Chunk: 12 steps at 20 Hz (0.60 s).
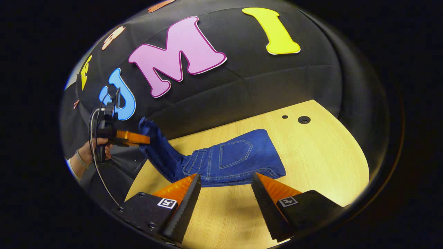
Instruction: Grasp the waist and the cuffs of the jeans and fold them to make the two legs overlap; first hold the waist and fold one-third of the jeans toward the cuffs, then hold the cuffs and fold the remaining one-third in the same direction to finish folding.
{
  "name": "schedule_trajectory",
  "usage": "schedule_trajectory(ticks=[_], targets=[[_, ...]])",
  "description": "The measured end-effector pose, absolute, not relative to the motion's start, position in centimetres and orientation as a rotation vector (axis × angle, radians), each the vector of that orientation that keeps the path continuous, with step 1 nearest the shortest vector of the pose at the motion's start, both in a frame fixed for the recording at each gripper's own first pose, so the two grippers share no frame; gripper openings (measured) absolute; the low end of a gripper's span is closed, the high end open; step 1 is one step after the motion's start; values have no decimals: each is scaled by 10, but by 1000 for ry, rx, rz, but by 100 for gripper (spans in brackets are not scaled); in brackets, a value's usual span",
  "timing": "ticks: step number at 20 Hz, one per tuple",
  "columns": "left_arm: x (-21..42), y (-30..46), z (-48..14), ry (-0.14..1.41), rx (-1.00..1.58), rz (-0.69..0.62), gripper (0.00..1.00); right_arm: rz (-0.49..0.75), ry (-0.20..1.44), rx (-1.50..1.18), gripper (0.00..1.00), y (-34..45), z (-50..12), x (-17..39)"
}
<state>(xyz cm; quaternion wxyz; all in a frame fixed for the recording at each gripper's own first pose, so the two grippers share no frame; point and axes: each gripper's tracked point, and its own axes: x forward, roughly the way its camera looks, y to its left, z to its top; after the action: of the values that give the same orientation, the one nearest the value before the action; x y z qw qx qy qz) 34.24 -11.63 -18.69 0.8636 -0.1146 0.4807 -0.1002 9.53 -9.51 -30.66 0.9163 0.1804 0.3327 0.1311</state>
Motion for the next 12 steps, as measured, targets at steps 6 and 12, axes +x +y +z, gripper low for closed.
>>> schedule_trajectory(ticks=[6,12], targets=[[357,-285,-252,1045,-118,-446,6,230,658,256,90,-153,-296,78],[317,-299,-366,1270,14,-377,53,205,673,160,90,-204,-302,54]])
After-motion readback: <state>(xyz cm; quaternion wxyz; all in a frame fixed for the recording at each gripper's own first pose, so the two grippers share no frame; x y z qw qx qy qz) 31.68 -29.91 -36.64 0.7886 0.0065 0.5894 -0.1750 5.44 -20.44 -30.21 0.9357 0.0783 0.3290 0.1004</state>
